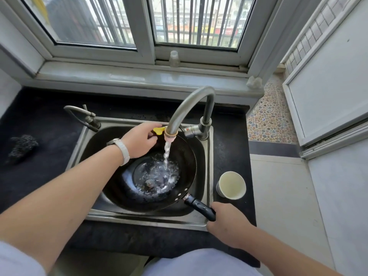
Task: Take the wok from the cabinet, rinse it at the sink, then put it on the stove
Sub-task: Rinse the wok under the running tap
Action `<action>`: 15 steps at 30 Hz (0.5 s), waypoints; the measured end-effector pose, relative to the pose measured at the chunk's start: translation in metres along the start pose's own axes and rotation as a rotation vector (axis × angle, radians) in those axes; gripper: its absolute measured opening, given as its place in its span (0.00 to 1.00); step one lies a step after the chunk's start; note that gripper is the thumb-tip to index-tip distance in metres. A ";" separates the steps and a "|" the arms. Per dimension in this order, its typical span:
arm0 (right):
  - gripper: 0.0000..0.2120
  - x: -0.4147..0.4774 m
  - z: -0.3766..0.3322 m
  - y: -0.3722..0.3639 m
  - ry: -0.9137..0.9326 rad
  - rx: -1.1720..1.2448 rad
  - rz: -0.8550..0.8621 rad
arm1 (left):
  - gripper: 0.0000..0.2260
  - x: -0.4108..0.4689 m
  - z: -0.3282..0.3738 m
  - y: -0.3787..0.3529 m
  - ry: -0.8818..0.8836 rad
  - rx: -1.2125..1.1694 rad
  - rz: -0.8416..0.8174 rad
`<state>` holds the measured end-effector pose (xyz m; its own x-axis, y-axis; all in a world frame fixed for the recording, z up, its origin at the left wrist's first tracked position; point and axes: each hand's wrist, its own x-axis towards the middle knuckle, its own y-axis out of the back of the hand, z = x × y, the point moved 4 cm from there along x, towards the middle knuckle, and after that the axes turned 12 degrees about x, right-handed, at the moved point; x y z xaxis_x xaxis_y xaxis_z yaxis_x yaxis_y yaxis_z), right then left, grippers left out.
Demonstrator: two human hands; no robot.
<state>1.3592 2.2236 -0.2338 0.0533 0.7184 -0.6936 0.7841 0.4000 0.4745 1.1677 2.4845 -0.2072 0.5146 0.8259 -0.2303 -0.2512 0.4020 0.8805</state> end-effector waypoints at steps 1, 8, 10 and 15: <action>0.05 0.000 0.000 -0.001 0.001 -0.002 0.002 | 0.11 -0.013 -0.007 -0.001 0.043 -0.005 0.032; 0.03 0.003 -0.002 -0.007 0.033 0.000 0.020 | 0.09 -0.123 -0.006 -0.027 0.188 -0.291 0.191; 0.04 0.004 -0.003 -0.009 0.035 0.001 0.024 | 0.07 -0.153 0.013 -0.041 0.188 -0.440 0.200; 0.03 0.006 -0.007 -0.014 0.050 -0.036 0.038 | 0.09 -0.189 0.053 -0.095 0.224 -0.691 0.056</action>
<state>1.3441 2.2264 -0.2402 0.0507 0.7607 -0.6471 0.7594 0.3914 0.5197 1.1375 2.2695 -0.2252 0.3243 0.8837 -0.3375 -0.7705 0.4537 0.4477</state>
